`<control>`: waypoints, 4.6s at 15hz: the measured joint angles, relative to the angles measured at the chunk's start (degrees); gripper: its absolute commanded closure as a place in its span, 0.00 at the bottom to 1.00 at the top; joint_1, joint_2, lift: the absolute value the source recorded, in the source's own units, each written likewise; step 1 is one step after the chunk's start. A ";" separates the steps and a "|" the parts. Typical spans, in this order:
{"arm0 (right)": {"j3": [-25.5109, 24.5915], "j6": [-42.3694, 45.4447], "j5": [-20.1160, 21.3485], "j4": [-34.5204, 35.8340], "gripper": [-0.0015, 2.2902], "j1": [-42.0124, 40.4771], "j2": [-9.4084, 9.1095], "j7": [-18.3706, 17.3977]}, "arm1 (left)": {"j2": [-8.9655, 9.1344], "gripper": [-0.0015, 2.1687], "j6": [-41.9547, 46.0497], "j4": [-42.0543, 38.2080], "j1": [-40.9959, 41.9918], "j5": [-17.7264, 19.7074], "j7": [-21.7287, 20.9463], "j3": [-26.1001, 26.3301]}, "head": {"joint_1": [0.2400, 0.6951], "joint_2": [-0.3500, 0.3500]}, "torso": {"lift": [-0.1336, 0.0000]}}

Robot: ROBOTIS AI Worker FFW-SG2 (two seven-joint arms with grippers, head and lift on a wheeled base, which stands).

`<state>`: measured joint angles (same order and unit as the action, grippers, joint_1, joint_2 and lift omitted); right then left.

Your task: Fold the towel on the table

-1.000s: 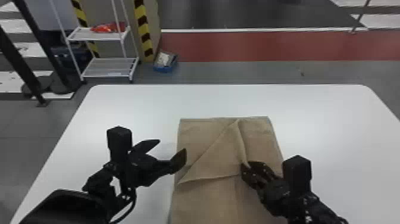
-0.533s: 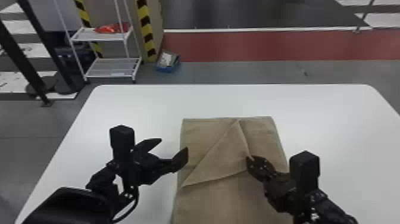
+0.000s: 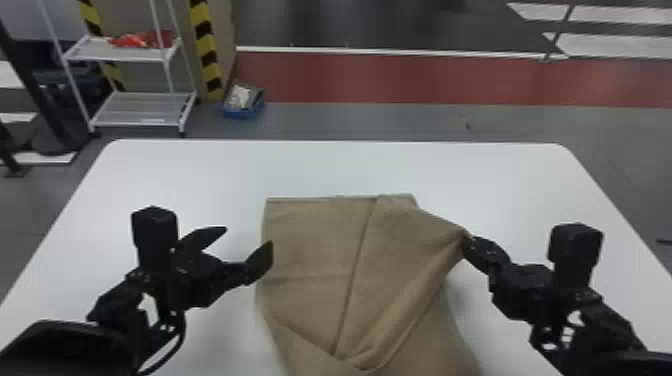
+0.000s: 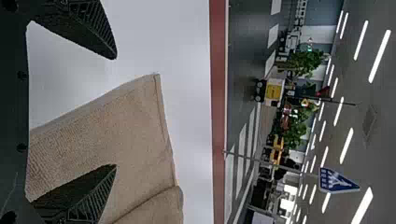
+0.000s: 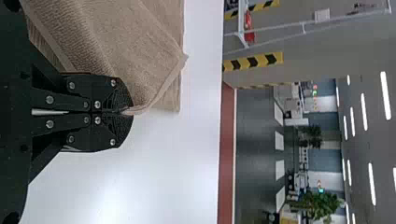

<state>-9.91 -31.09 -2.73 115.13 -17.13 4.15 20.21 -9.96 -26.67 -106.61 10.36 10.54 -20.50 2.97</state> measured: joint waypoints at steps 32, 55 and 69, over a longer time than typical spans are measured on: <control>-14.16 1.27 -3.77 -0.60 0.65 -4.13 -0.21 6.25 | 2.03 0.47 13.61 41.50 -26.77 -4.15 3.84 10.79 | 1.00 0.15 | 0.08; -8.78 -35.09 8.37 -2.21 0.65 34.84 3.80 10.21 | -3.14 0.78 -24.79 -10.37 -16.07 19.17 17.33 -24.13 | 0.76 0.49 | 0.08; -16.10 -12.89 2.08 -9.74 0.65 26.10 6.21 13.67 | 0.22 0.77 -18.23 -15.90 -5.78 18.66 19.74 -19.39 | 0.82 0.38 | 0.08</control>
<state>-26.01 -43.98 -0.65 105.38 8.97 10.36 33.88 -9.74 -44.90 -122.50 4.58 29.20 -0.76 -16.42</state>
